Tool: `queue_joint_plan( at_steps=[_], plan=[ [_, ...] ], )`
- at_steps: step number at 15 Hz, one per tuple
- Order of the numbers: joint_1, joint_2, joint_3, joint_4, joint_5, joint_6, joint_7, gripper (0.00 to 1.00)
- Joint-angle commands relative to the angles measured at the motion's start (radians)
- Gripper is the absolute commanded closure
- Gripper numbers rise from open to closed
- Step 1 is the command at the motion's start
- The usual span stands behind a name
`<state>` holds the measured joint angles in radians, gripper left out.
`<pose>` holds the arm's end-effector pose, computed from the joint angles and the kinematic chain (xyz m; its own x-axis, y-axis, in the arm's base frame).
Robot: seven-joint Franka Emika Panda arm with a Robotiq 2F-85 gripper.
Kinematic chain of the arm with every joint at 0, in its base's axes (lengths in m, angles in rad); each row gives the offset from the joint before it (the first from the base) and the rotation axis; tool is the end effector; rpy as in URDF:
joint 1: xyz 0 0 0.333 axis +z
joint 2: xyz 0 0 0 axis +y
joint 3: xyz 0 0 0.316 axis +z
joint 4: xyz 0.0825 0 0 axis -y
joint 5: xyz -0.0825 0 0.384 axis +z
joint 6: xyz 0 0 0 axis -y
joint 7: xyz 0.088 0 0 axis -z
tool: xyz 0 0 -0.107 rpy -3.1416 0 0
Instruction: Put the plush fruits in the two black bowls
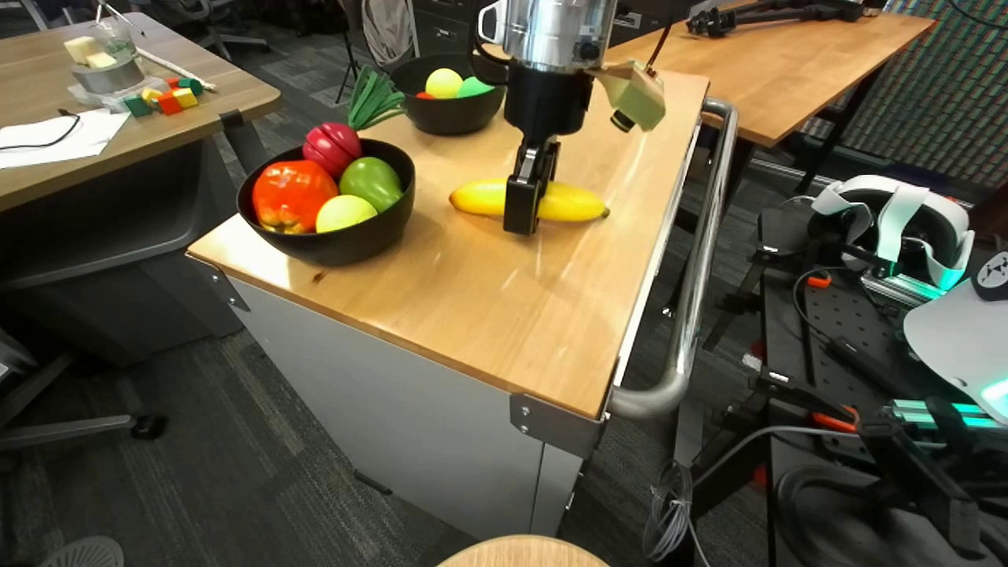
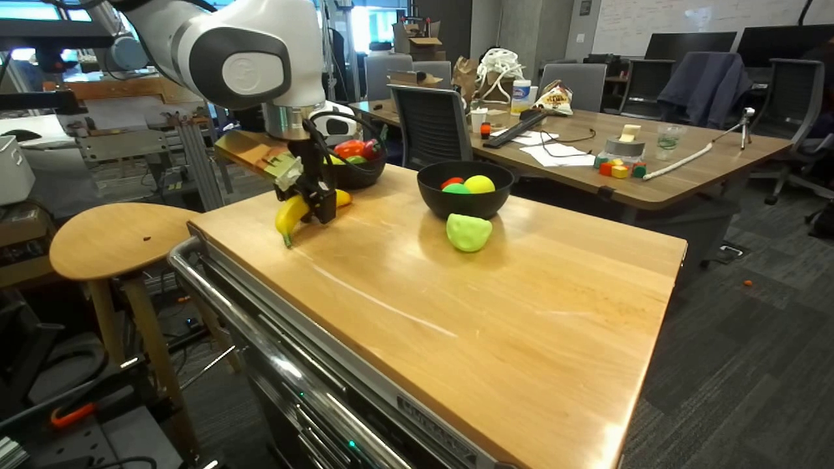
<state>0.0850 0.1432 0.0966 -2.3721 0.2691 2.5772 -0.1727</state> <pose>0.5050 0.0885 0.2698 0.9899 0.1232 0.0700 0.1331 -0.9782 -0.1596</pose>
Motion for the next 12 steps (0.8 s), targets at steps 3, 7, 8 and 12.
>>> queue_joint_plan(
  at_steps=[3,7,8,12],
  plan=[
    [-0.084,-0.086,-0.033,0.06,-0.002,-0.011,-0.067,0.98],
    [-0.113,-0.179,-0.086,0.142,-0.064,0.027,-0.069,0.96],
    [-0.114,-0.189,-0.096,0.163,-0.071,0.05,-0.068,0.96],
    [-0.111,-0.147,-0.116,0.245,-0.128,0.193,-0.028,0.96]
  ],
)
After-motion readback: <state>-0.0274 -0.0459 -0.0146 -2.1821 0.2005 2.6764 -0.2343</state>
